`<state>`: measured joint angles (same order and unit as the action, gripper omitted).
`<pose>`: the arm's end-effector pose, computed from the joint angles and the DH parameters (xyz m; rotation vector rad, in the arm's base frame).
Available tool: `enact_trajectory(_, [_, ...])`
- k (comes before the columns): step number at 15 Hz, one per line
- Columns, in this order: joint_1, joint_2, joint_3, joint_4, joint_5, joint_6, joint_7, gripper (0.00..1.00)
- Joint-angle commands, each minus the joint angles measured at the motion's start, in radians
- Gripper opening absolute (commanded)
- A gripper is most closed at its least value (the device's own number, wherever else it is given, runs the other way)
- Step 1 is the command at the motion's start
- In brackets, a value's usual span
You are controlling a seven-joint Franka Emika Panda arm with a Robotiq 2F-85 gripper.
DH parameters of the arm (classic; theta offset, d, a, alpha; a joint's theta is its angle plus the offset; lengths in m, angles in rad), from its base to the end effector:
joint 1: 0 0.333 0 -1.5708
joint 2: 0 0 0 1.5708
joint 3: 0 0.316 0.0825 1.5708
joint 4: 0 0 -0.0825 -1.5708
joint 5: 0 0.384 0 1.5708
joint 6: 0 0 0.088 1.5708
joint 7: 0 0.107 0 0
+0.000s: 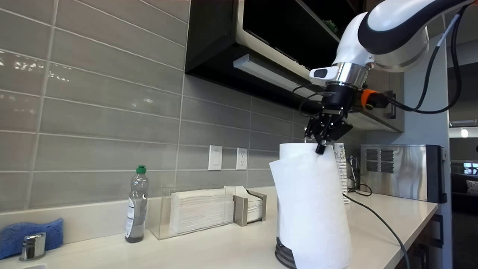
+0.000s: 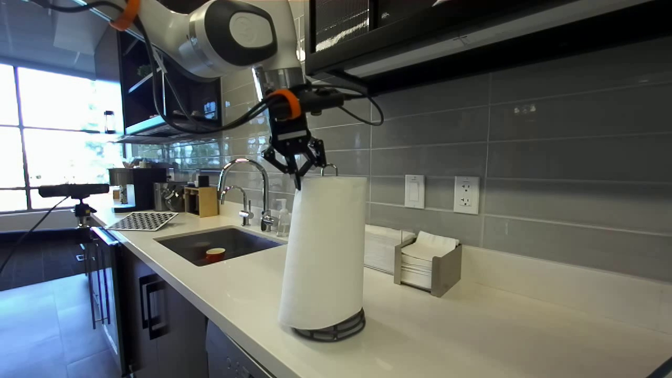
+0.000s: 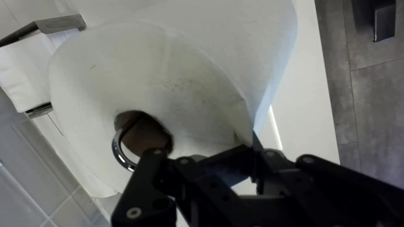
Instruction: Shift the paper towel roll to the table
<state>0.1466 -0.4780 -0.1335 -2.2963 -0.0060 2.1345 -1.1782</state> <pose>0.4384 -0.0020 0.5611 2.4655 1.6847 0.4401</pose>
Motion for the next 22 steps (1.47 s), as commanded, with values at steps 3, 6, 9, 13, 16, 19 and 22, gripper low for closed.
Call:
enact_trajectory(3, [-0.018, 0.006, 0.032, 0.074, -0.03, -0.046, -0.004, 0.0])
enact_trajectory(6, [-0.021, 0.008, 0.042, 0.117, -0.046, -0.065, -0.001, 0.0])
enact_trajectory(9, [-0.024, 0.014, 0.044, 0.151, -0.061, -0.067, -0.002, 0.0])
enact_trajectory(13, [-0.029, 0.019, 0.034, 0.163, -0.059, -0.097, -0.007, 0.4])
enact_trajectory(16, [-0.036, 0.024, 0.031, 0.165, -0.055, -0.125, -0.008, 0.6])
enact_trajectory(19, [-0.04, 0.031, 0.022, 0.16, -0.048, -0.16, -0.022, 0.82])
enact_trajectory(22, [-0.041, 0.05, 0.015, 0.159, -0.038, -0.182, -0.022, 0.99])
